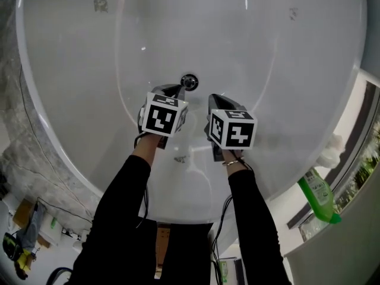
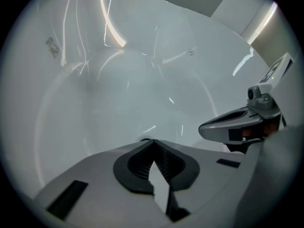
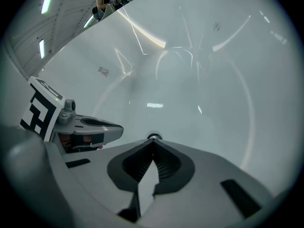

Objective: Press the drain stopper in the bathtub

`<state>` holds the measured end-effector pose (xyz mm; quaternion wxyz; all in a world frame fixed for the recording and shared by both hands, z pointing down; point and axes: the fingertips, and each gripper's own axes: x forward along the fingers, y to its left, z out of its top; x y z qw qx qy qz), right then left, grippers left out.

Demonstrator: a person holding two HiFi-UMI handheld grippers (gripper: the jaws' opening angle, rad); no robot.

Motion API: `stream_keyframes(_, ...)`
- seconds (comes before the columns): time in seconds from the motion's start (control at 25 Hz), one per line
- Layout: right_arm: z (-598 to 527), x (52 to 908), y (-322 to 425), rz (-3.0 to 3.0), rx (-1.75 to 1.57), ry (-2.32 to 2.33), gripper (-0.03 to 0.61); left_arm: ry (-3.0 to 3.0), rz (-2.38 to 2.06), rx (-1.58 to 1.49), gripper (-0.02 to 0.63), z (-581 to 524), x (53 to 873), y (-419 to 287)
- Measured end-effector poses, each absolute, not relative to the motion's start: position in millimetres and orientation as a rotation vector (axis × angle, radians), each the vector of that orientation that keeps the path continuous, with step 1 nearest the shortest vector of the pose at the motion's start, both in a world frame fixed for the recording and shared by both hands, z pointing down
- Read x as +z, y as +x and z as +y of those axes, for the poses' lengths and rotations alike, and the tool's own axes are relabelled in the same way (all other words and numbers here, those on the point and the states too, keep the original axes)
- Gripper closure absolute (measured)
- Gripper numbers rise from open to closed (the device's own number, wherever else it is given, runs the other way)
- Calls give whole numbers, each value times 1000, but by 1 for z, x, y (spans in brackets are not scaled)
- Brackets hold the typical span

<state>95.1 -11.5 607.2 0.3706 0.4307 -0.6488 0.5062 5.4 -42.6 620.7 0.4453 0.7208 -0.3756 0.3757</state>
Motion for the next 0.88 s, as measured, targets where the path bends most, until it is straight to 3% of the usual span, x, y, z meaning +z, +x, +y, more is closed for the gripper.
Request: stream_keyframes(0.88, 8, 524, 79, -1741, 1271, 1119, 577, 1851, -946, 874, 609, -31, 511, -19)
